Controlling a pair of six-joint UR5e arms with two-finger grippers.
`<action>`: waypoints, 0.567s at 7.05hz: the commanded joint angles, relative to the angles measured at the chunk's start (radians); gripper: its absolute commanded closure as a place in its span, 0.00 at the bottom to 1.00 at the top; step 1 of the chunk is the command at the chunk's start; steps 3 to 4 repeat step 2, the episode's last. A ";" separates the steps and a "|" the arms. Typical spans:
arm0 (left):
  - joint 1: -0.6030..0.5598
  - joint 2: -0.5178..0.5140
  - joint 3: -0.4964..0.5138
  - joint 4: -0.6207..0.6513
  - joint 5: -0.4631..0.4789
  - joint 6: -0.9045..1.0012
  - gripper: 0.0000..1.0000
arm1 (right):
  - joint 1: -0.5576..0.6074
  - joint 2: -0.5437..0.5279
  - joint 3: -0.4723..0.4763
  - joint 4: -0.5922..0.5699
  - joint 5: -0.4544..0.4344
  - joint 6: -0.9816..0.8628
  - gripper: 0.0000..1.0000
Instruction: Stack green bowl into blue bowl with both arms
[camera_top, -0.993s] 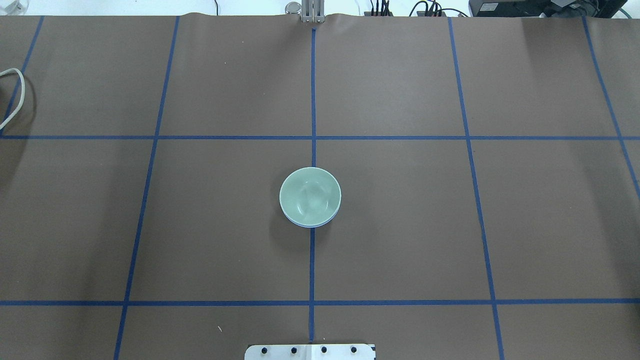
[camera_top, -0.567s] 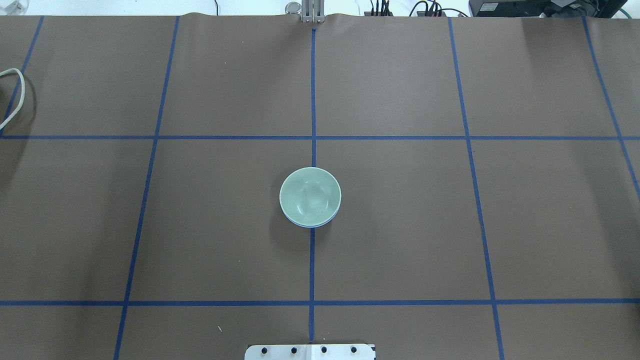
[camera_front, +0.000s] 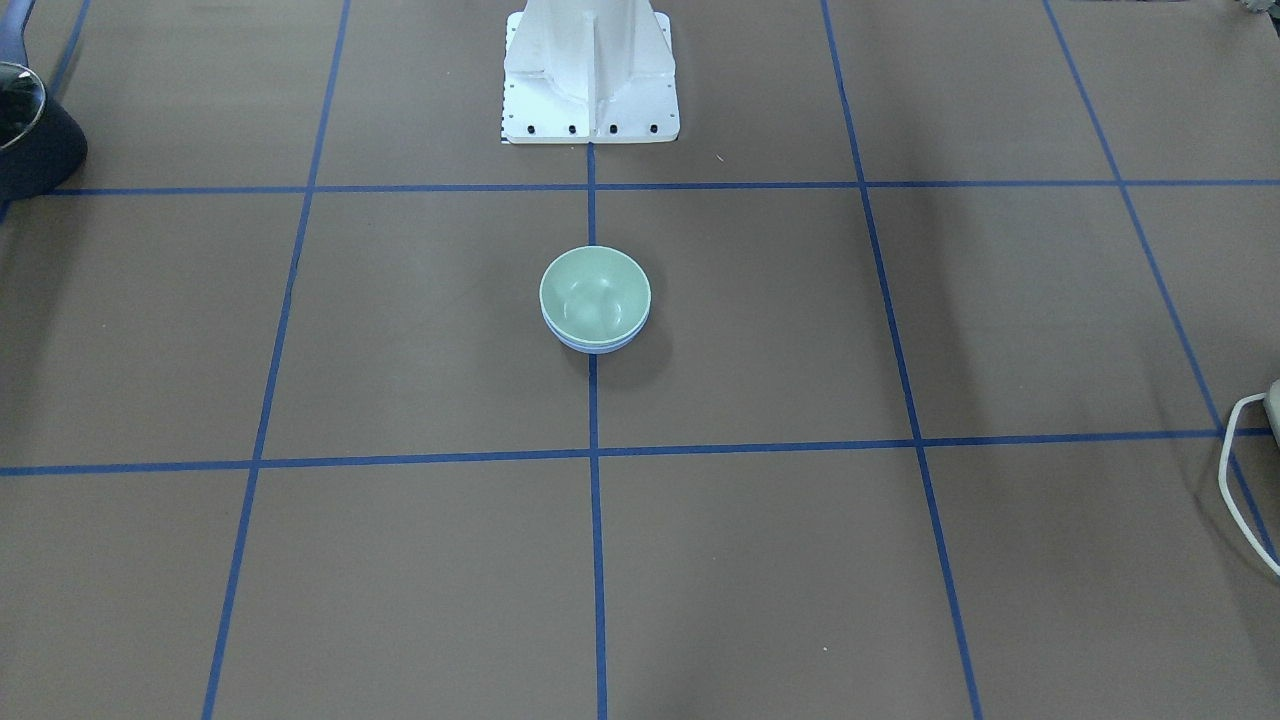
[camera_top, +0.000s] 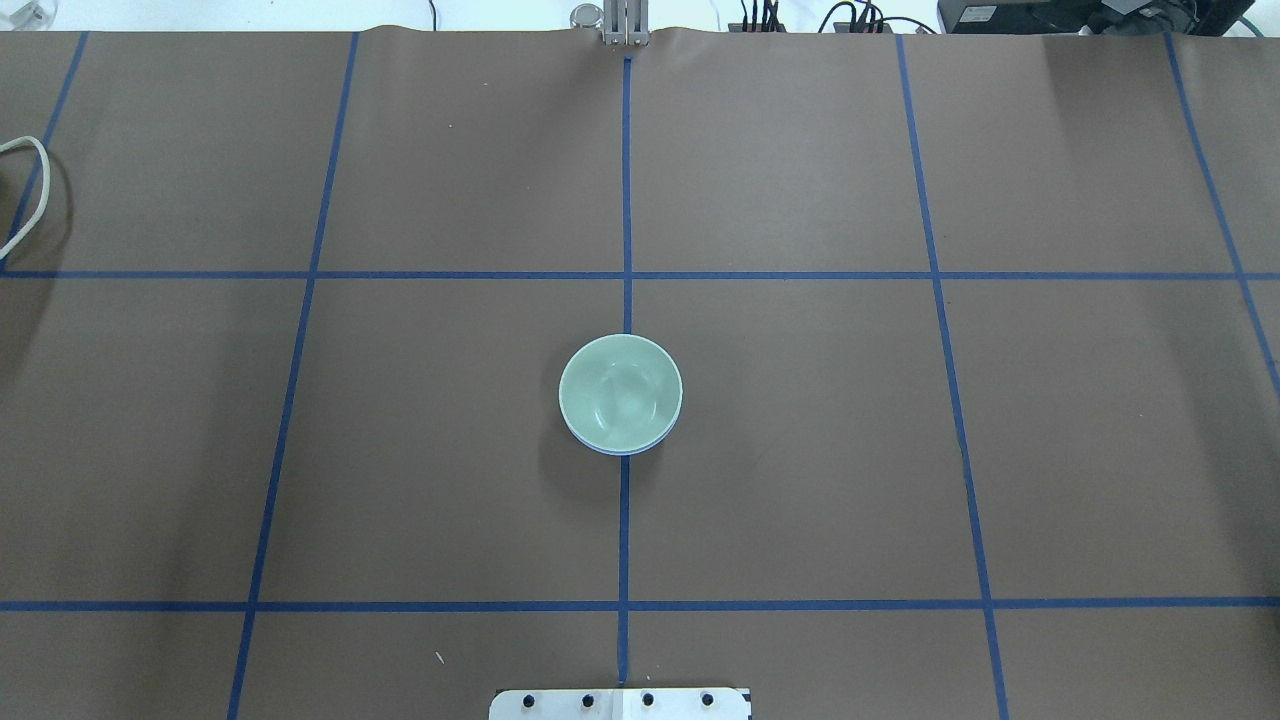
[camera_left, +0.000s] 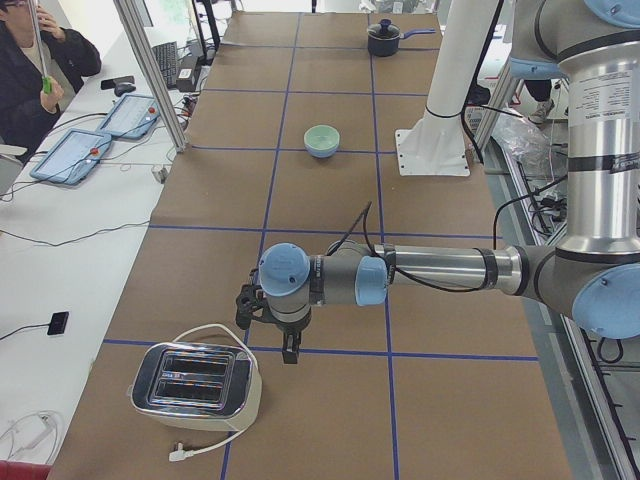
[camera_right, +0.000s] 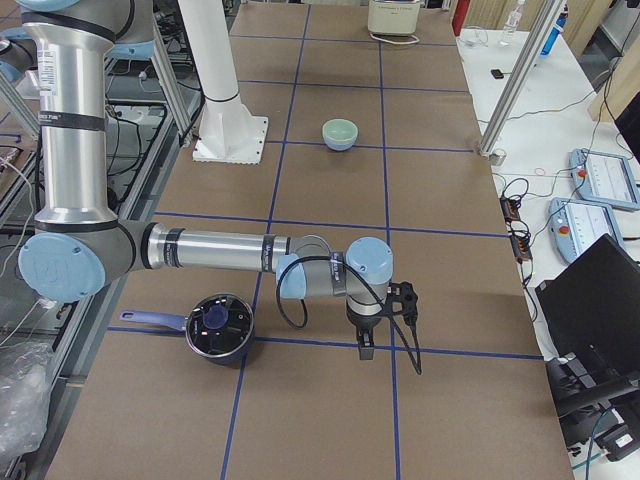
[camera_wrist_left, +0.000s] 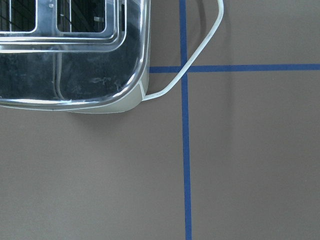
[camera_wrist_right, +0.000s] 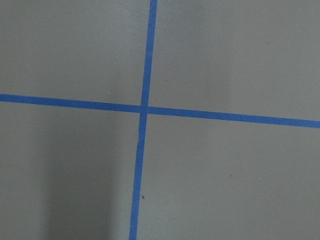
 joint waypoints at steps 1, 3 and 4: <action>0.000 0.000 0.000 0.000 0.000 0.000 0.02 | 0.000 0.000 0.000 0.000 0.003 0.001 0.00; 0.000 0.000 0.000 0.000 0.000 0.000 0.02 | 0.000 0.000 0.000 0.000 0.004 0.001 0.00; 0.000 0.000 0.000 0.000 0.000 0.000 0.02 | 0.000 0.000 0.000 0.000 0.004 0.001 0.00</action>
